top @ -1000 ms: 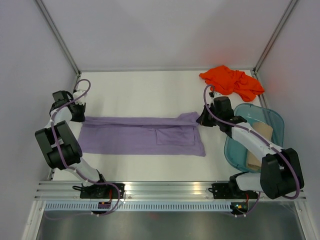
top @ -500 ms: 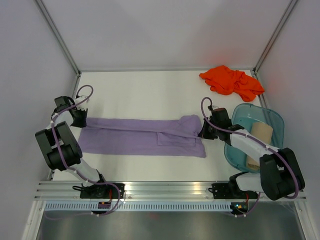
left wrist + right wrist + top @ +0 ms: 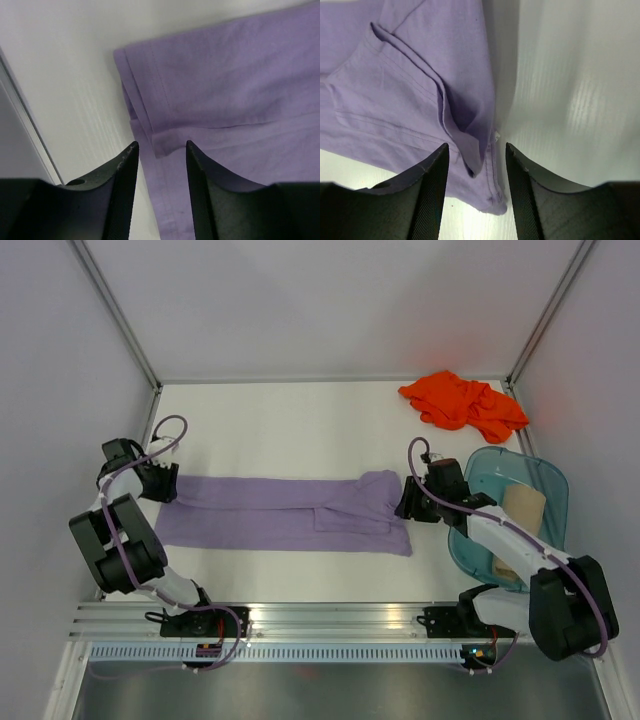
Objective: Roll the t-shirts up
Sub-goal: Fold the tshirt
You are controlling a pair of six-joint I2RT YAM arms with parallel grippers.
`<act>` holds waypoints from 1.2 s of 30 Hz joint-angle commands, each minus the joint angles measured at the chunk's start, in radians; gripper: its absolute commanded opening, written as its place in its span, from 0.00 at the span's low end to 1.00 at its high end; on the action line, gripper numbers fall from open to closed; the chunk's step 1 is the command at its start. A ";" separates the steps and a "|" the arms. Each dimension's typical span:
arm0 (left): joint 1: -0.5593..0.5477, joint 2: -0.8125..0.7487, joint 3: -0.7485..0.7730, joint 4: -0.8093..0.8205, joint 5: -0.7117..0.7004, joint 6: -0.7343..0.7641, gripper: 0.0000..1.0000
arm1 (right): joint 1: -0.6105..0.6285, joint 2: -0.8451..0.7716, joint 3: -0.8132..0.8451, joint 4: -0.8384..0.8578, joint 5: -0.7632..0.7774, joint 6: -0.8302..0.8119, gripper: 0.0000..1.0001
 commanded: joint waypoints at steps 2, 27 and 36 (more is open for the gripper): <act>0.044 -0.111 0.013 -0.050 0.102 0.109 0.50 | 0.014 -0.113 0.105 -0.083 0.106 -0.024 0.56; -0.037 -0.018 -0.004 -0.044 0.011 -0.055 0.49 | 0.252 0.565 0.506 0.093 0.012 -0.178 0.59; -0.039 -0.035 0.004 -0.038 -0.207 -0.129 0.47 | 0.257 0.531 0.541 0.059 0.038 -0.195 0.58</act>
